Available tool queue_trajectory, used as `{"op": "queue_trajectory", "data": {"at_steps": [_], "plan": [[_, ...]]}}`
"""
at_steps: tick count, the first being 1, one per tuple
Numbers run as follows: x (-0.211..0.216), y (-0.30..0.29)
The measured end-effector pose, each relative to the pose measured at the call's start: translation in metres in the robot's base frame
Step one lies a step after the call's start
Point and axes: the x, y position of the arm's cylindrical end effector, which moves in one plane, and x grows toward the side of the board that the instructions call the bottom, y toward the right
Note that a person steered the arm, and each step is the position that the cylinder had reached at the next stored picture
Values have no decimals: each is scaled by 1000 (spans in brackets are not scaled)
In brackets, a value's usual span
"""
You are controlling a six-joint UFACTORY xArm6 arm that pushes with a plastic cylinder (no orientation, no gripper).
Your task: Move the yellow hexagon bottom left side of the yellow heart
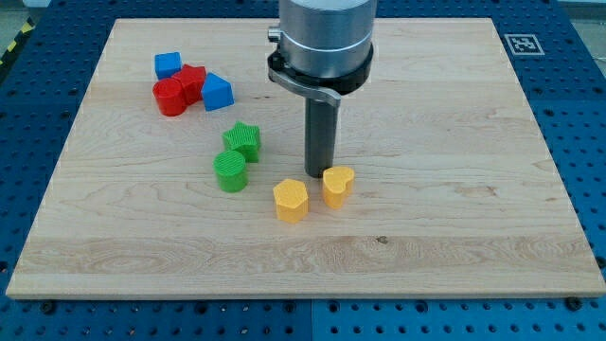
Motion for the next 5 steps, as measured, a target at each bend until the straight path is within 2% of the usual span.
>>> {"op": "queue_trajectory", "data": {"at_steps": [2,5], "plan": [[13,-45],[57,-53]]}}
